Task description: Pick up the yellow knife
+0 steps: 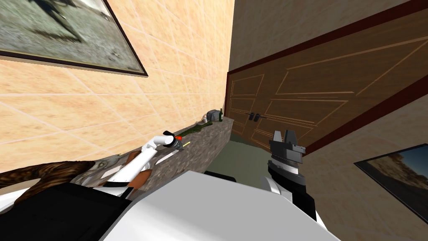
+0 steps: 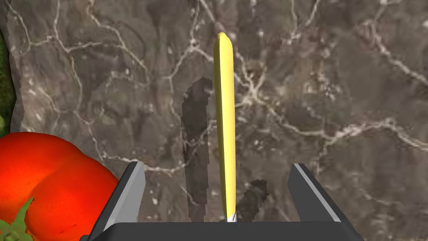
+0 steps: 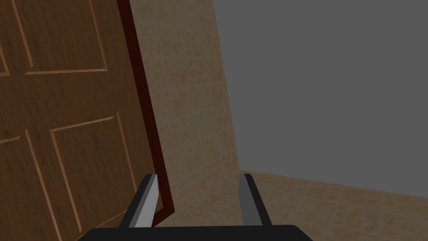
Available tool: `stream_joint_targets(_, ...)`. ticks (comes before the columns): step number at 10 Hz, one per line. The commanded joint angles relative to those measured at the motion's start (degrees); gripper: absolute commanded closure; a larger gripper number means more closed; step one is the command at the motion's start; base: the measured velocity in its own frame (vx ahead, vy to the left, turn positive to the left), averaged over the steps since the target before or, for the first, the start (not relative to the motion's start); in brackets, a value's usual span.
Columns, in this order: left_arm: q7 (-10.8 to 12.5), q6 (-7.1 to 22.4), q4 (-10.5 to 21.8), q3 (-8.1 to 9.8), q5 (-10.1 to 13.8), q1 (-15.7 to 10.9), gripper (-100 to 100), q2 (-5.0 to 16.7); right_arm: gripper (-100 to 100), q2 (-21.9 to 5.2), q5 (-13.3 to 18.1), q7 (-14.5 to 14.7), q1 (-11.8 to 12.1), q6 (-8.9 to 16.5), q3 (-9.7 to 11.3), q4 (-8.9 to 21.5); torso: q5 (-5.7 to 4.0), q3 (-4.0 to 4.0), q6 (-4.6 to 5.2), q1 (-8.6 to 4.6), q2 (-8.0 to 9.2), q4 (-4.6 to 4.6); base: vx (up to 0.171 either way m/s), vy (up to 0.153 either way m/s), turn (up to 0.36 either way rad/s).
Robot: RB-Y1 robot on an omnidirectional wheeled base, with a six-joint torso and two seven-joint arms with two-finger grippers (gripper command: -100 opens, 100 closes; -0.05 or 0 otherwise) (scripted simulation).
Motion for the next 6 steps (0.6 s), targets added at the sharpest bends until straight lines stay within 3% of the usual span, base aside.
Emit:
stream_joint_targets(1,0.29,2.03,0.37,0.06,0.79,0.23,-100,0.66,0,0.0,0.0,0.0,0.0,0.0,0.0,0.0,0.0,0.0,0.0,0.0,0.0,0.0,0.036,0.003,0.012)
stream_joint_targets(3,0.98,5.83,3.01,-0.4,3.38,-0.19,-100,3.18,0,0.0,0.0,0.0,0.0,0.0,0.0,0.0,0.0,0.01,0.0,-0.02,0.02,0.0,0.047,0.0,0.036)
stream_joint_targets(4,0.98,6.7,3.01,-0.4,3.38,-0.19,-100,3.18,0,0.0,0.0,0.0,0.0,0.0,0.0,0.0,0.0,-0.02,0.0,-0.02,-0.03,-0.01,0.044,0.003,0.018)
stream_joint_targets(6,1.56,10.39,5.17,-0.89,5.45,-0.36,-100,5.24,0,0.0,0.0,0.0,0.0,0.0,0.0,0.0,0.01,0.0,0.0,0.02,0.01,0.0,0.039,0.011,0.022)
